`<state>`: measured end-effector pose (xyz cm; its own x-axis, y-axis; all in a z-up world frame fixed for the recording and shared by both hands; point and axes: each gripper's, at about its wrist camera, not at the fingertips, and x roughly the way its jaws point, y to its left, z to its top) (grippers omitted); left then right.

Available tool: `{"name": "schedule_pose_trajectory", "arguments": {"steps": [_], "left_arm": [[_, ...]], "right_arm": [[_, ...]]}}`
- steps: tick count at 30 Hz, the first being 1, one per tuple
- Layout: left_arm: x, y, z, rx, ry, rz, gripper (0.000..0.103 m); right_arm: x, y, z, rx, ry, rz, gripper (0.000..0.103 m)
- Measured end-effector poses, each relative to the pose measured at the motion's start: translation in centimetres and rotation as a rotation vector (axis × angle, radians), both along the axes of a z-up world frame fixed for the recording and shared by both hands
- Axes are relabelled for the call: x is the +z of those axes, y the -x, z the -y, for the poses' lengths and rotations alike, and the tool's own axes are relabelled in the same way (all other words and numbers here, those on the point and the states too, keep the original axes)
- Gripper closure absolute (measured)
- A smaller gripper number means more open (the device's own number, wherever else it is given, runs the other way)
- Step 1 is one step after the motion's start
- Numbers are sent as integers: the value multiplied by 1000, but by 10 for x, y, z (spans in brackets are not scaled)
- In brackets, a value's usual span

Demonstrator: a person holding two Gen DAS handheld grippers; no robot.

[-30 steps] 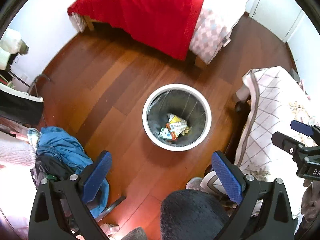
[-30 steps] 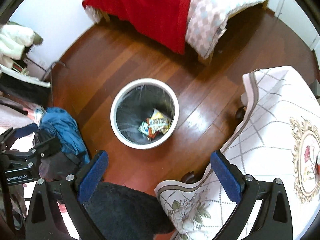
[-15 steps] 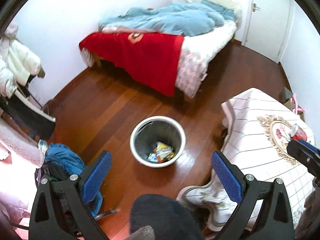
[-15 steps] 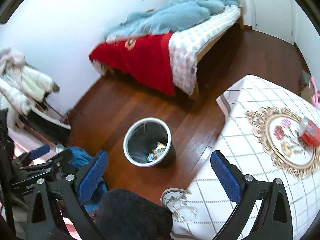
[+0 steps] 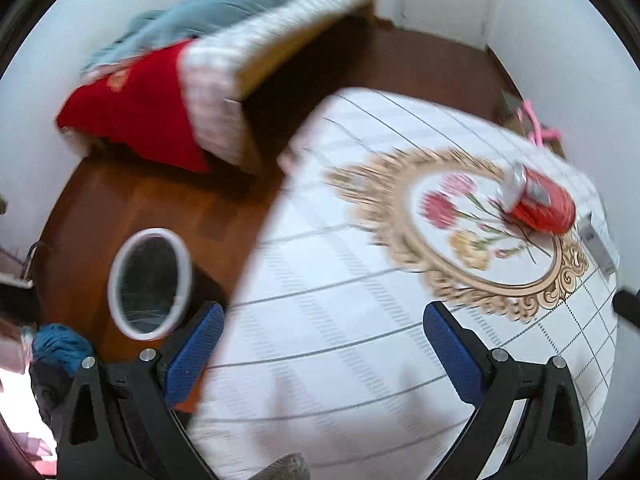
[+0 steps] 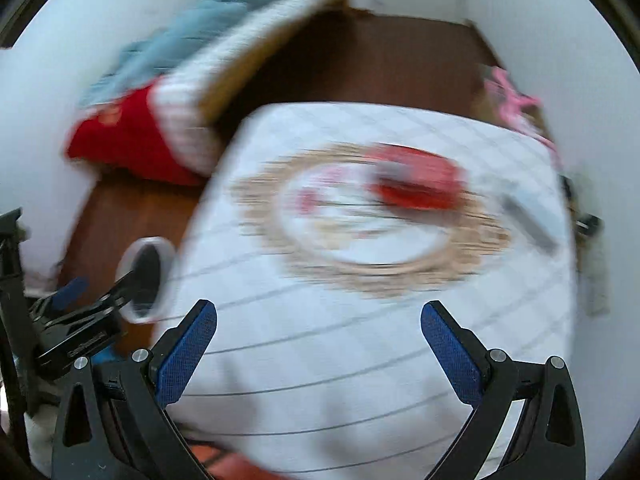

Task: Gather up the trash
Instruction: 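Grasp the red cola can with the left tool while the right tool grasps the white cosmetic box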

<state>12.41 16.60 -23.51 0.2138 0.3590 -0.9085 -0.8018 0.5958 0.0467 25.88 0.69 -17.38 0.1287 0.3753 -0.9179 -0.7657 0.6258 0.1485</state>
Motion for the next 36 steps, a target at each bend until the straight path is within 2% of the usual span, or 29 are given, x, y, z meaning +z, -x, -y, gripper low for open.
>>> {"name": "schedule_pose_trajectory", "arguments": {"steps": [5, 8, 11, 15, 17, 20, 21, 22, 25, 28, 30, 33, 36], "left_arm": [[-42, -83, 10, -62, 19, -86, 1], [-39, -114, 18, -163, -28, -96, 1], [-19, -147, 36, -386, -183, -112, 1], [-8, -192, 66, -749, -366, -182, 1], [-8, -210, 76, -915, -395, -203, 1], [-8, -232, 86, -1089, -364, -217, 1], [-8, -239, 90, -1141, -355, -224, 1], [-11, -245, 92, -1179, -346, -241, 1], [-30, -264, 102, -1299, -286, -342, 1], [-56, -278, 108, -1338, -250, -438, 2], [-63, -284, 108, -1327, -207, -451, 12], [-53, -285, 100, -1215, -99, -362, 16], [-46, -279, 94, -1090, -73, -319, 17]], "right_arm": [[-56, -134, 35, -146, 195, 67, 0], [-84, -197, 43, -170, 284, 69, 0], [-109, -235, 40, -139, 352, 54, 0], [-129, -256, 32, -81, 347, 36, 0], [-137, -260, 33, -66, 315, 21, 9], [-140, -263, 43, -111, 262, 5, 36], [-135, -265, 51, -142, 244, 10, 52], [-134, -264, 57, -166, 224, -11, 60], [-133, -261, 85, -260, 178, -119, 60], [-134, -255, 100, -277, 159, -169, 60], [-134, -253, 105, -290, 139, -194, 60], [-137, -259, 105, -304, 129, -190, 58], [-131, -251, 98, -318, 112, -181, 55]]}}
